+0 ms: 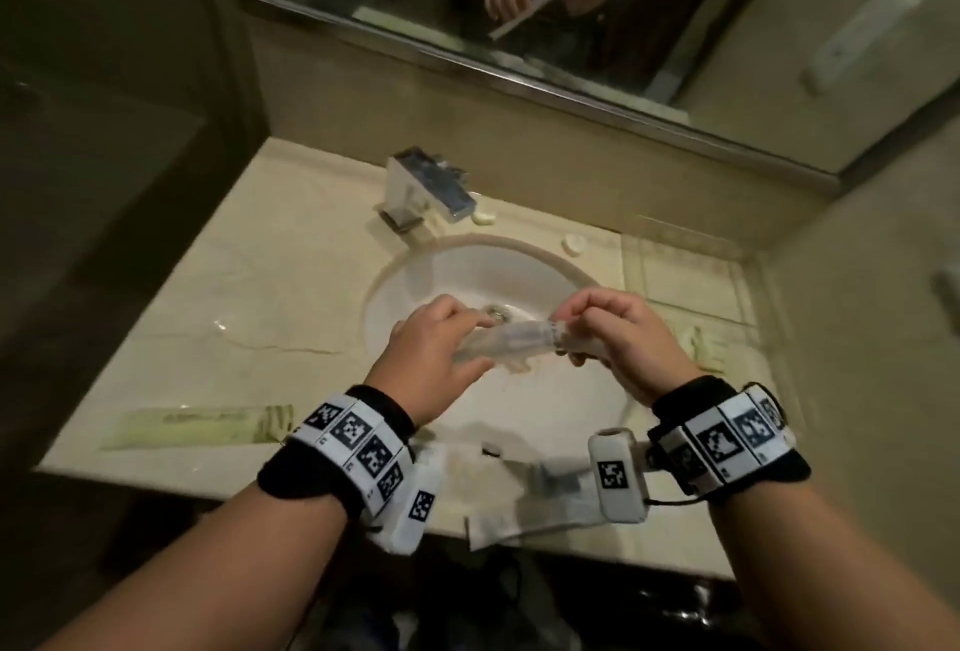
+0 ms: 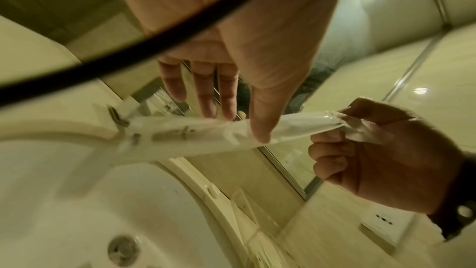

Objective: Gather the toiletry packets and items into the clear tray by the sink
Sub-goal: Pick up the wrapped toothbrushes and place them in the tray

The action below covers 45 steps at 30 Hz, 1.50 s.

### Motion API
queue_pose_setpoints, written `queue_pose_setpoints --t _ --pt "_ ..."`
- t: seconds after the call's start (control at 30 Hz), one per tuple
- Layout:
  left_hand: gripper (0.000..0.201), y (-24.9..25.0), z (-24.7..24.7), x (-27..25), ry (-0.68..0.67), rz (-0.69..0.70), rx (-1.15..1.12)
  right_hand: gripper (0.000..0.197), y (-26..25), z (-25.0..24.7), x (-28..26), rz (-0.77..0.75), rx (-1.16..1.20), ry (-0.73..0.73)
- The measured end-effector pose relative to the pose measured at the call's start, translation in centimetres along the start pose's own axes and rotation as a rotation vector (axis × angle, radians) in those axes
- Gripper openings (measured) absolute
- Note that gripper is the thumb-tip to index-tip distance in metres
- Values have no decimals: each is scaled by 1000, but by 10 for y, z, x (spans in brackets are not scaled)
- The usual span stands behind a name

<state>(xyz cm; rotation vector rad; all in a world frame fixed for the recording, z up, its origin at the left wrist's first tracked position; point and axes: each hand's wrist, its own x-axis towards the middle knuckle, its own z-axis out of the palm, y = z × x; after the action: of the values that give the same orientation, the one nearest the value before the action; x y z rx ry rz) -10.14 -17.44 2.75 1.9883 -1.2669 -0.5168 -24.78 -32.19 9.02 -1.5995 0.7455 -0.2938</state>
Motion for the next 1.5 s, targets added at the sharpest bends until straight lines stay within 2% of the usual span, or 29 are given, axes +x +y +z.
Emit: queue_pose_setpoints --t 0.13,0.2,0.27,0.3,0.33,0.37,0.43,0.47,0.57,0.67,0.77,0.9,1.0,1.13,1.23,1.3,1.4,1.5 --pt "19 26 27 11 -94 97 -19 15 16 -27 -30 28 137 94" --pt "10 37 36 18 -165 79 -17 30 23 -39 -40 38 228 149" --pt "13 41 43 22 -182 41 -48 49 36 -47 -50 65 325 254" --pt "15 42 47 24 -177 22 -67 46 44 -51 -58 88 295 308" --pt "15 42 49 24 -155 -5 -97 36 56 -51 -65 101 139 315" --pt "14 43 51 24 -133 -38 -144 26 71 -50 -74 107 -161 260" --pt "18 44 56 25 -102 -128 -266 23 105 -43 -89 84 -825 -9" --pt "26 44 58 25 -98 -175 -323 28 121 -37 -94 66 -1010 -133" --pt "26 45 63 23 -100 -292 -473 40 153 -21 -101 36 -1140 -239" --pt "20 44 62 20 -102 -389 -616 40 170 -10 -101 -17 -1297 -264" --pt "10 40 61 19 -97 -438 -656 41 175 -4 -97 7 -1399 -314" --pt "9 34 59 16 -101 -477 -679 37 181 -6 -94 -77 -1447 -307" --pt "11 31 56 14 -101 -488 -733 30 167 -4 -99 -79 -1372 -255" --pt "24 28 51 13 -88 -478 -774 7 148 -24 -102 9 -1063 -207" --pt "19 23 50 15 -50 -502 -779 18 140 -46 -112 35 -721 -51" --pt "15 22 51 16 -41 -525 -796 13 129 -55 -112 98 -454 64" --pt "17 25 58 15 -97 -548 -856 23 112 -58 -100 46 -135 256" --pt "25 34 67 10 -187 -511 -891 11 90 -43 -82 38 52 279"
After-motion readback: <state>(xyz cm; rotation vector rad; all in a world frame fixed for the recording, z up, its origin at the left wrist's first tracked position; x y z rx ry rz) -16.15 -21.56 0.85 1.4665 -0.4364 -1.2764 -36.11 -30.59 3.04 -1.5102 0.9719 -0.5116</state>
